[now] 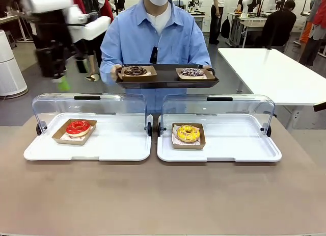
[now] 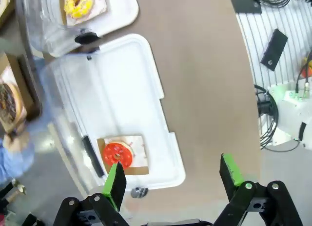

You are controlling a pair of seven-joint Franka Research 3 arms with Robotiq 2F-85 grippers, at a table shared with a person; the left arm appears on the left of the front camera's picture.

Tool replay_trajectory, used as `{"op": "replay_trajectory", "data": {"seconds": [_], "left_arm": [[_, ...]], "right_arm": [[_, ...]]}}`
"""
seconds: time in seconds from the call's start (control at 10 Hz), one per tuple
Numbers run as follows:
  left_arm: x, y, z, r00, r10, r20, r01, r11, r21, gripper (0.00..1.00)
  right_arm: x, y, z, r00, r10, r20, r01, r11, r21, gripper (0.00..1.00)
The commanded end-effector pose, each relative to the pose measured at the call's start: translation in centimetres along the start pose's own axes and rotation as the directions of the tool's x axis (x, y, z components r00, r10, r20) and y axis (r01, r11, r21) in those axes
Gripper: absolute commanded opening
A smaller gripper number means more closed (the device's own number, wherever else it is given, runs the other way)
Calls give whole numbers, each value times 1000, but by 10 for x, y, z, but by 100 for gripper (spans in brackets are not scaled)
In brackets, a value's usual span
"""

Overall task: Provide the desired donut to the person.
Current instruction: Place the picked Paper togo box onto the Handle tray extended by the person.

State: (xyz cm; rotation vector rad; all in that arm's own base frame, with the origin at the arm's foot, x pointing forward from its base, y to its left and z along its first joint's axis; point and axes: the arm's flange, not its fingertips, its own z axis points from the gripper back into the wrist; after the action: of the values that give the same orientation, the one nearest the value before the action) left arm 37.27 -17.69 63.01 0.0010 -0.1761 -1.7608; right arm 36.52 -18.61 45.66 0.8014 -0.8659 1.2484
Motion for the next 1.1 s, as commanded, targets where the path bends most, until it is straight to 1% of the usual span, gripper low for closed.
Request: {"op": "replay_trajectory", "data": {"seconds": [0.0, 0.2, 0.3, 0.4, 0.5, 1.0], "left_arm": [[-32, -41, -9, 998, 3, 65, -7, 998, 58, 100], [-55, -63, -8, 994, 36, 107, -45, 996, 80, 100], [-59, -62, -6, 993, 37, 110, -46, 996, 77, 100], [-56, -61, -7, 998, 30, 63, -35, 996, 80, 100], [-62, -64, -2, 996, 60, 72, -64, 996, 57, 100], [-62, -64, -2, 996, 60, 72, -64, 996, 57, 100]], "right_arm": [[1, 1, 0, 1000, 6, 8, -6, 1000, -3, 100], [1, 1, 0, 1000, 6, 8, -6, 1000, -3, 100], [1, 1, 0, 1000, 6, 8, -6, 1000, -3, 100], [1, 1, 0, 1000, 6, 8, -6, 1000, -3, 100], [1, 1, 0, 1000, 6, 8, -6, 1000, -3, 100], [1, 1, 0, 1000, 6, 8, -6, 1000, -3, 100]]}}
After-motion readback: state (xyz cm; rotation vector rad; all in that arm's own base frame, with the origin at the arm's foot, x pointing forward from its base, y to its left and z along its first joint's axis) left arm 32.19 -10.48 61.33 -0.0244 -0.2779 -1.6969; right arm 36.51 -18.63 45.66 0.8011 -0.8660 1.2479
